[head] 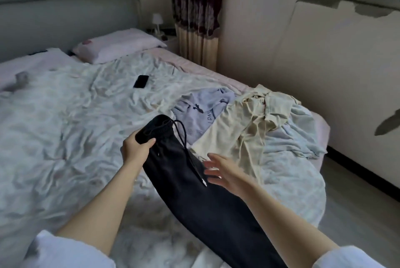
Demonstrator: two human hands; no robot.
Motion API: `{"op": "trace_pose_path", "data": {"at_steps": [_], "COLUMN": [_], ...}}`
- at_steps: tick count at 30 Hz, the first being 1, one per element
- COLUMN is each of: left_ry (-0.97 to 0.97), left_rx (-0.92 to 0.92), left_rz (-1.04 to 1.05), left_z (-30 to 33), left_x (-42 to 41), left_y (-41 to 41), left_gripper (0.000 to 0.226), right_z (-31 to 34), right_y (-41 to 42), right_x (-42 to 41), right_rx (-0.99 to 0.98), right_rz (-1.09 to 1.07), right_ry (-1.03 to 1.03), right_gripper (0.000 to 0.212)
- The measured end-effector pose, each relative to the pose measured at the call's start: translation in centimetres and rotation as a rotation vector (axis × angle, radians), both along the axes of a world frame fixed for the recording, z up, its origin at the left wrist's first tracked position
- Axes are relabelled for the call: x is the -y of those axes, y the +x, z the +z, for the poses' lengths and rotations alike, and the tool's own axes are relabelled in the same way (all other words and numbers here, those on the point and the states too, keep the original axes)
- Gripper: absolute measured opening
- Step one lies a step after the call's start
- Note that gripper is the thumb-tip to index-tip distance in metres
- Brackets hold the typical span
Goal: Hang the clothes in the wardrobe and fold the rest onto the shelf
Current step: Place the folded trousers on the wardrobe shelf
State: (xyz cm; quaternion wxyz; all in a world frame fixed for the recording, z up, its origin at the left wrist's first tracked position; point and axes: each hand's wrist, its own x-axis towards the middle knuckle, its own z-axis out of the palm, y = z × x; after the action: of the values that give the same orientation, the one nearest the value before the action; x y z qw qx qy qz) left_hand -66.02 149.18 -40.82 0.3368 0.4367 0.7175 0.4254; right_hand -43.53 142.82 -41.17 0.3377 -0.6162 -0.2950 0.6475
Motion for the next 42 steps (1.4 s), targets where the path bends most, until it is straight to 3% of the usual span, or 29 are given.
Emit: {"op": "trace_pose_path", "data": {"at_steps": [5,10,15,17,21,24,26,29,31,35,38,40,42], "left_ry": [0.100,0.279,0.528,0.459,0.163,0.183,0.022,-0.395,-0.503,-0.593,-0.601,-0.485,-0.344], "left_rx": [-0.219,-0.427,-0.404,-0.370,-0.349,-0.513,-0.628,-0.464,-0.302,-0.002,0.118,0.064,-0.069], "left_rz": [-0.206,-0.476,-0.801,-0.975,-1.249,-1.074,-0.815,-0.615,-0.603,-0.502,-0.464,-0.444,-0.464], "left_z": [-4.6,-8.7,-11.8,-13.0,-15.5,-17.1,-18.2,-20.0,-21.0,-21.8,-21.4,-20.2,-18.5], "left_x": [0.2,5.2,9.8,10.7,12.0,11.5,10.4,9.2,9.0,8.6,8.5,8.6,8.9], "left_y": [1.8,5.2,7.8,8.5,8.4,7.6,7.0,5.9,5.1,4.6,4.5,5.0,5.9], "left_gripper": [0.040,0.053,0.063,0.066,0.067,0.049,0.050,0.066,0.066,0.054,0.046,0.045,0.043], "right_z": [-4.1,-7.1,-9.6,-10.4,-13.1,-15.4,-16.8,-18.3,-18.7,-18.3,-17.6,-17.2,-16.7], "right_y": [-1.5,0.0,2.2,2.6,3.3,4.1,4.7,5.3,5.4,5.8,5.5,5.1,4.4], "right_x": [-1.0,0.4,3.4,4.2,6.1,8.0,9.2,10.7,11.0,10.2,10.1,10.3,10.4], "right_rx": [-0.040,-0.124,-0.171,-0.108,0.182,0.226,0.284,0.487,0.565,0.578,0.571,0.721,0.892], "right_rz": [-0.005,-0.122,-0.181,-0.239,-0.364,-0.432,-0.447,-0.387,-0.339,-0.246,-0.228,-0.179,-0.144], "right_ry": [-0.045,-0.053,-0.003,-0.004,-0.030,-0.099,-0.166,-0.254,-0.311,-0.378,-0.402,-0.375,-0.248], "right_gripper": [0.043,0.031,0.060,0.063,0.046,0.041,0.041,0.056,0.056,0.046,0.058,0.072,0.071]}}
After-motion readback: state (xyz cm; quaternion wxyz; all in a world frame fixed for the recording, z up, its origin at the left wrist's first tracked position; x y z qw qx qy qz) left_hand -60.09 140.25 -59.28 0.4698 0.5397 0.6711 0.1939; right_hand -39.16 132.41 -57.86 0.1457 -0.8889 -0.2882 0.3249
